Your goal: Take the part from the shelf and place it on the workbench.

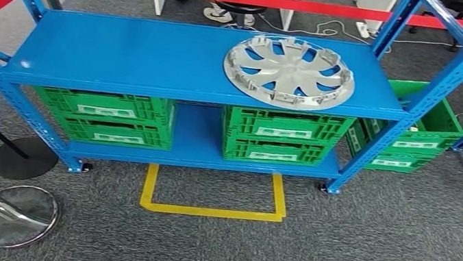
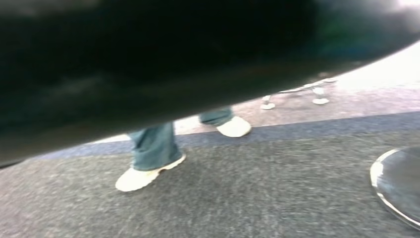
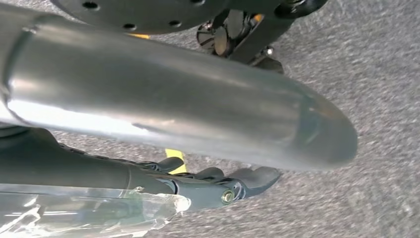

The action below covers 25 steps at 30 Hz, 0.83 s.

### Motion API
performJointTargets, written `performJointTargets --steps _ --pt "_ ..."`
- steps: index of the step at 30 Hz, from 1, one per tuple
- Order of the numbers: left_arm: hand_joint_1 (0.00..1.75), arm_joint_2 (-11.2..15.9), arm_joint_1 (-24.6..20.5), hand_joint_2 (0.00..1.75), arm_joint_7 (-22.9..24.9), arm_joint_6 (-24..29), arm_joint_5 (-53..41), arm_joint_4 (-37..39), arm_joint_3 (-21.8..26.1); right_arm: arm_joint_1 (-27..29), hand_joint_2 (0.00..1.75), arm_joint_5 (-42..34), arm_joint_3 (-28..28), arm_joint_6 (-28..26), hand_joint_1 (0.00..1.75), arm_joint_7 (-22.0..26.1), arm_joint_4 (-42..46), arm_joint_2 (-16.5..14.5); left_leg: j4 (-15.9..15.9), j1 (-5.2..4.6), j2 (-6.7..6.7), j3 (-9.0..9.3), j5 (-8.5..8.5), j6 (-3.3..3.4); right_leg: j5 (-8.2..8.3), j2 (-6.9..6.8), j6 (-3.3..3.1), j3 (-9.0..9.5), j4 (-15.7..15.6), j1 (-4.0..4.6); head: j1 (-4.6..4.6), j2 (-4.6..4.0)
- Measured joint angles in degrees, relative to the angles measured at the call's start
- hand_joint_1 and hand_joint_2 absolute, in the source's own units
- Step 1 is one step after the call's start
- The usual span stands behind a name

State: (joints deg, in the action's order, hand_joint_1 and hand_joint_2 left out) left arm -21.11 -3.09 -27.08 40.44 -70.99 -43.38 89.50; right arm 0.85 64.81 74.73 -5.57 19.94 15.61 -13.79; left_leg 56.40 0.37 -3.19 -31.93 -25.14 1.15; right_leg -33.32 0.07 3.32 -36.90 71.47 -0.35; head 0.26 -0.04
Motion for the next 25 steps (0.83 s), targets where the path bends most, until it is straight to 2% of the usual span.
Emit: performJointTargets --steps 1,2,3,4,5,6,7,8,9,10,11,13,16,17,19,20,21,22,24,25 --pt "0.00 0.0 0.0 0.00 0.1 0.0 0.0 0.2 0.0 0.0 0.00 -0.3 0.3 0.3 0.00 0.1 0.3 0.0 0.0 0.04 -0.82 0.11 -0.05 -0.11 2.53 0.70 -0.06 1.62 -4.2 -0.14 0.01 0.00" --pt "0.00 0.0 0.0 0.00 0.3 0.0 0.2 0.5 0.0 0.0 0.00 -0.5 0.7 0.5 0.00 0.2 0.6 0.0 0.1 0.00 -1.54 0.17 -0.12 -0.31 4.33 1.92 -0.10 3.30 -8.2 -0.31 0.01 0.00" --pt "0.00 0.0 -0.1 0.00 0.4 0.0 0.4 0.7 0.0 -0.1 0.00 -0.8 1.0 0.8 0.00 0.3 0.9 0.0 0.2 -0.03 -2.17 0.14 -0.16 -0.57 5.46 2.94 -0.22 4.58 -11.3 -0.46 -0.01 0.00" --pt "0.00 -0.1 -0.1 0.00 0.6 0.0 1.0 1.1 0.0 -0.1 0.00 -1.1 1.3 1.1 0.00 0.4 1.2 -0.1 0.2 -0.04 -2.67 0.04 -0.14 -0.90 5.79 3.69 -0.40 5.33 -12.9 -0.51 -0.02 0.00" --pt "0.00 -0.1 -0.1 0.00 0.7 0.0 1.8 1.6 0.0 -0.1 0.00 -1.4 1.7 1.5 0.00 0.5 1.7 -0.1 0.1 -0.02 -3.10 -0.10 -0.02 -1.27 5.60 3.87 -0.69 5.53 -13.3 -0.46 -0.04 0.00" --pt "0.00 0.0 -0.1 0.00 0.8 -0.1 2.9 2.3 0.0 -0.2 0.00 -1.8 2.1 1.9 0.00 0.7 2.3 -0.2 0.0 0.07 -3.48 -0.21 0.13 -1.63 5.77 3.42 -1.09 5.62 -13.3 -0.42 -0.06 0.00" --pt "0.00 0.0 -0.1 0.00 1.0 -0.2 4.1 3.2 0.0 -0.2 0.00 -2.3 2.6 2.4 0.00 0.7 3.0 -0.3 0.0 0.13 -3.15 -0.29 0.15 -1.98 5.93 3.03 -1.50 5.76 -13.4 -0.41 -0.07 0.00" --pt "0.00 0.1 -0.1 0.00 1.2 -0.4 5.0 4.2 0.0 -0.2 0.00 -2.6 3.0 3.0 0.00 0.8 3.8 -0.5 0.5 0.10 -2.13 -0.56 -0.25 -2.30 6.12 2.69 -1.89 5.83 -13.5 -0.44 -0.23 0.00" --pt "0.00 0.2 -0.2 0.00 1.3 -0.6 5.6 5.0 0.0 -0.3 0.00 -2.9 3.4 3.5 0.00 0.9 4.5 -0.7 2.0 0.03 -0.81 -1.28 -1.26 -2.55 6.28 2.28 -2.25 5.88 -13.7 -0.49 -0.39 0.00" --pt "0.00 0.3 -0.3 0.00 1.4 -0.8 5.9 5.8 0.0 -0.2 0.00 -3.0 3.8 3.9 0.00 0.9 5.1 -0.9 4.6 -0.02 0.68 -2.54 -2.85 -2.76 6.34 1.85 -2.50 5.91 -13.8 -0.44 -0.57 0.00" --pt "0.00 0.4 -0.5 0.00 1.5 -0.9 6.1 6.4 0.0 -0.1 0.00 -3.1 4.2 4.1 0.00 0.9 5.7 -1.0 7.5 -0.05 1.63 -3.95 -4.47 -2.91 6.34 1.47 -2.66 5.89 -13.9 -0.38 -0.73 0.00" --pt "0.00 0.5 -0.8 0.00 1.5 -0.9 6.2 7.2 0.0 0.0 0.00 -3.1 4.5 4.3 0.00 0.8 6.2 -1.1 11.4 0.00 2.12 -5.88 -6.44 -3.03 6.30 0.98 -2.78 5.85 -13.8 -0.30 -0.75 0.00" --pt "0.00 0.5 -0.8 0.00 1.6 -0.9 6.2 7.5 0.0 0.1 0.00 -3.1 4.7 4.3 0.00 0.8 6.4 -1.2 13.3 0.00 2.21 -6.84 -7.15 -3.05 6.27 0.71 -2.82 5.83 -13.8 -0.28 -0.74 0.00" --pt "0.00 0.6 -0.8 0.00 1.6 -1.1 6.3 8.0 0.0 0.1 0.00 -3.0 4.9 4.4 0.00 0.8 6.8 -1.3 13.7 0.00 2.26 -6.96 -6.55 -3.01 6.25 0.40 -2.84 5.84 -13.8 -0.26 -0.75 0.00" --pt "0.00 0.9 -0.8 0.00 1.8 -2.2 6.7 9.6 0.0 0.1 0.00 -2.6 5.4 4.8 0.00 0.4 8.1 -1.8 7.6 -0.05 2.68 -3.64 -3.18 -2.57 6.08 -0.26 -2.55 5.89 -13.7 -0.03 -0.76 0.00" --pt "0.00 1.0 -0.9 0.00 1.9 -2.8 6.8 10.4 0.0 0.1 0.00 -2.5 5.8 5.1 0.00 0.0 8.8 -2.0 3.5 -0.08 2.85 -1.50 -1.22 -2.28 6.00 -0.48 -2.28 5.88 -13.6 0.12 -0.71 0.00" --pt "0.00 1.2 -0.9 0.00 2.0 -3.2 6.9 11.1 -0.1 0.0 0.44 -2.4 6.0 5.3 0.00 -0.4 9.3 -2.1 0.2 -0.10 3.01 0.18 -0.22 -2.13 5.82 -0.54 -2.30 5.71 -13.5 0.28 -0.68 0.00" --pt "0.00 1.3 -0.9 0.00 2.2 -3.5 6.9 11.6 -0.1 0.0 0.87 -2.5 6.2 5.3 0.00 -0.6 9.5 -2.1 -0.2 -0.11 2.98 0.26 -0.31 -2.13 5.64 -0.57 -2.60 5.52 -13.4 0.38 -0.61 0.00" --pt "0.00 1.6 -0.8 0.87 2.6 -4.0 6.9 12.6 -0.1 0.0 1.75 -2.6 6.7 5.3 0.00 -1.0 10.1 -2.2 -0.2 -0.16 2.96 0.28 -0.29 -2.14 5.57 -0.60 -3.22 5.37 -13.6 0.39 -0.53 0.00" --pt "0.00 1.7 -0.7 1.16 2.7 -4.2 6.9 12.8 -0.1 0.0 1.75 -2.6 6.8 5.3 0.00 -1.1 10.2 -2.2 -0.2 -0.19 2.95 0.31 -0.31 -2.10 5.60 -0.62 -3.30 5.42 -13.7 0.37 -0.49 0.00"
